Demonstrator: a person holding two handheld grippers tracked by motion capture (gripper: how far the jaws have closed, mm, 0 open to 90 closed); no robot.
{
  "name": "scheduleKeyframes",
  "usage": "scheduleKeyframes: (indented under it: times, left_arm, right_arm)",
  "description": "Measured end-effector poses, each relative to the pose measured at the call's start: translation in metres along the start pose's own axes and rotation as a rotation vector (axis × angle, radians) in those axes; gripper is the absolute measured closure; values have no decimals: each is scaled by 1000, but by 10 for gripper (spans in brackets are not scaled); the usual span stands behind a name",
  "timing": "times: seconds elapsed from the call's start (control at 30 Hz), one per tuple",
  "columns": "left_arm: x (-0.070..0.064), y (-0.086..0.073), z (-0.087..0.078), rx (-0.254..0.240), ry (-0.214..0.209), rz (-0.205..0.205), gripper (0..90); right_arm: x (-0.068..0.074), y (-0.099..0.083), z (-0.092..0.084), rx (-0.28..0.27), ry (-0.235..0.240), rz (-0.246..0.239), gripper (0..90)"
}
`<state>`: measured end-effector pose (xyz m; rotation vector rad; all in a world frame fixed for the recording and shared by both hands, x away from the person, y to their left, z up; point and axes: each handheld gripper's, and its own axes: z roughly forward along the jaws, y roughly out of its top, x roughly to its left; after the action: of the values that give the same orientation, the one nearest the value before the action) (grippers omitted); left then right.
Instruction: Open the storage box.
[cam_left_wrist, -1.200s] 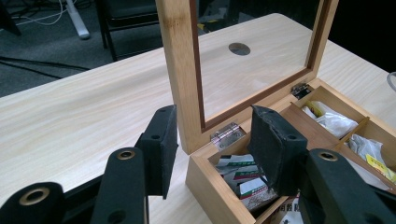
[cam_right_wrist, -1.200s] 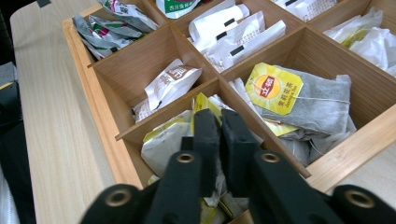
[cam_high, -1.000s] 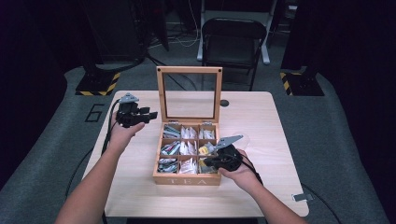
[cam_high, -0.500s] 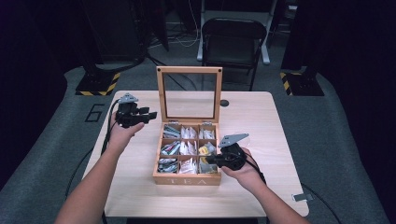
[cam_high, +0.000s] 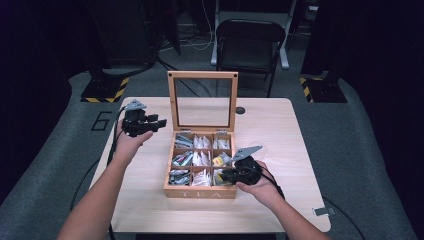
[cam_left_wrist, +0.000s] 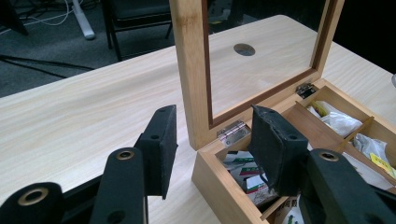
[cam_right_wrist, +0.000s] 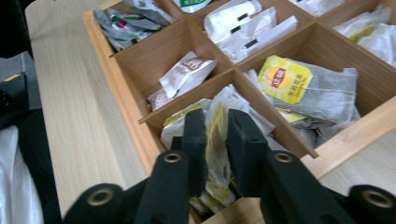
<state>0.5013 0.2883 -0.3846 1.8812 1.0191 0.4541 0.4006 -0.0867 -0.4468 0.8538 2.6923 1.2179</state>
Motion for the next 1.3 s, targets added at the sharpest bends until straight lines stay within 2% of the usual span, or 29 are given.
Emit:
scheduleKeyframes:
  times: [0.33, 0.4, 0.43, 0.6, 0.73, 0.97, 1.17, 1.3]
  left_arm:
    - [2, -1, -1, 4, 3, 1, 514]
    - [2, -2, -1, 10, 1, 6, 514]
    - [1, -2, 0, 9, 4, 5, 514]
    - [2, -3, 0, 17, 3, 7, 514]
    - [2, -3, 0, 17, 4, 8, 514]
    - [2, -4, -1, 7, 9, 5, 514]
    - [3, -4, -2, 8, 11, 5, 514]
    - [3, -3, -2, 8, 9, 5, 514]
  right_arm:
    - [-9, 0, 2, -2, -27, 22, 715]
    - [-11, 0, 4, -1, -26, 29, 706]
    - [-12, 0, 6, 0, -10, 39, 706]
    - [-12, 3, 10, 0, -15, 28, 707]
    - [-10, 5, 13, -9, 7, 36, 742]
    - [-6, 9, 10, -16, 3, 5, 898]
    - [-4, 9, 7, -18, 7, 3, 900]
    - [-4, 11, 2, -42, 11, 5, 900]
